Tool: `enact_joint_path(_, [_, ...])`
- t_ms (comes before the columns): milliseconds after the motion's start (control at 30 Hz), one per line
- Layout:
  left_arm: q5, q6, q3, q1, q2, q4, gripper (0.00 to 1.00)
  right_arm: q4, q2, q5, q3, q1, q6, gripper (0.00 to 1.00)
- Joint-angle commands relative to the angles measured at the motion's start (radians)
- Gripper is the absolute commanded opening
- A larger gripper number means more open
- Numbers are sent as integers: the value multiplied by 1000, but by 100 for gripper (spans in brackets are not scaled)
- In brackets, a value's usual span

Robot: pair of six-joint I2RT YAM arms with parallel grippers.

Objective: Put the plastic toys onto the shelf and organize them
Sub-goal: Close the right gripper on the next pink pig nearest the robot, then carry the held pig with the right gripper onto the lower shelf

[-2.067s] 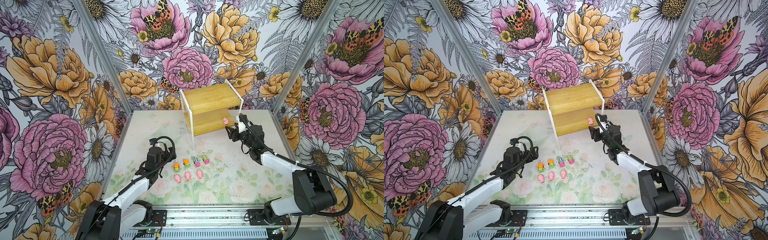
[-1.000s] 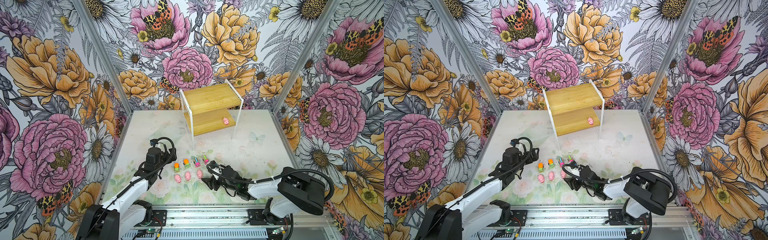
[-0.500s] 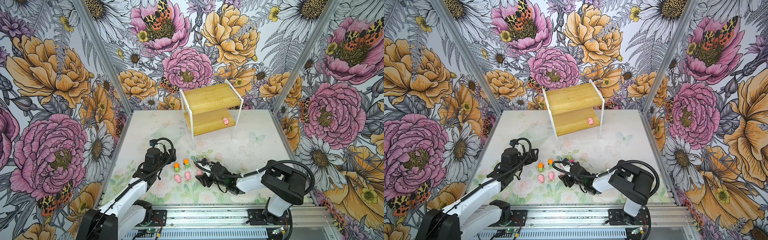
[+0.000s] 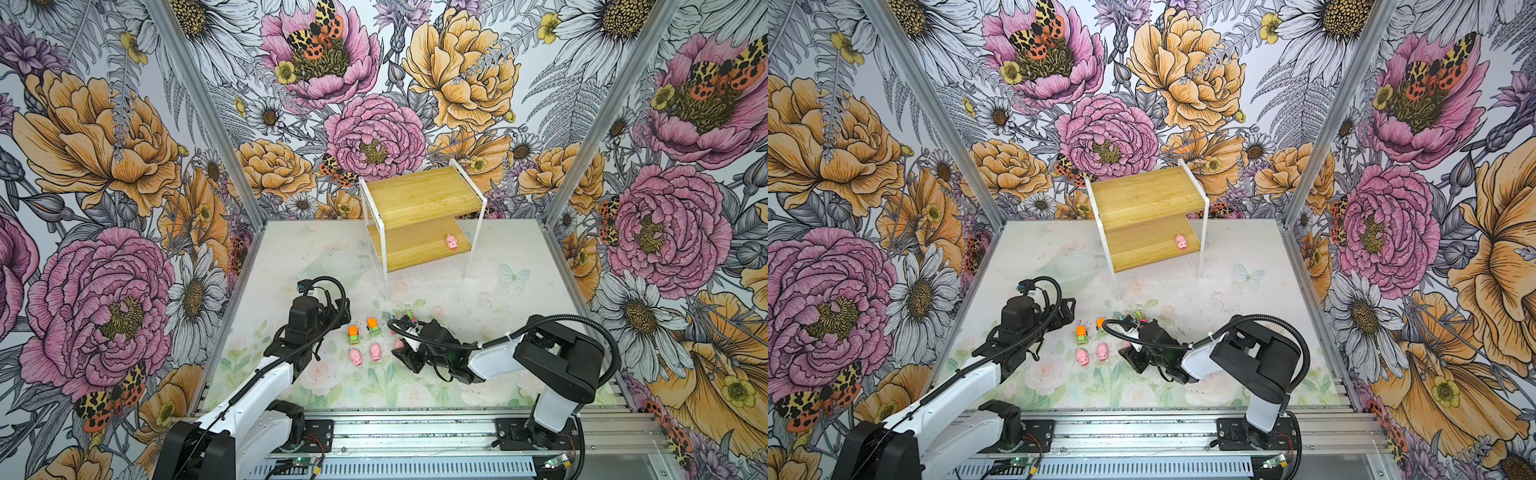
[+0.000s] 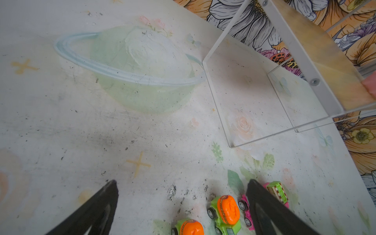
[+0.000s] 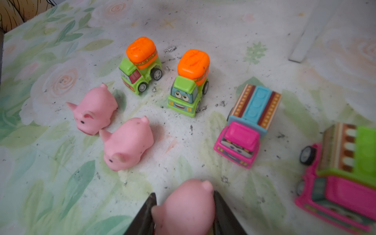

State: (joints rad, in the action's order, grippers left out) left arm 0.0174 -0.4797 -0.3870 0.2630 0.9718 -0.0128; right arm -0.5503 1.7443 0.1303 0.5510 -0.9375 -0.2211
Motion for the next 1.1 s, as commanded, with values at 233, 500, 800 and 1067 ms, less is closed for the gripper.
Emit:
enact_joint_path(233, [1,10,-4,-13,-15,-15,99,-2,4,187,-18,45,59,28])
enact_joint_path(500, [-1,7,-9,-11,-11,-16,99,15,-104,232,-46,74,52,26])
enact_joint_path(800, [-7,8,-14,-11,5,-6,99,148,-422,241,-15,275,95,28])
enact_joint_path(1067, [-16,2,-13,-11,24,18,99,249,-411,285,171,509,175,29])
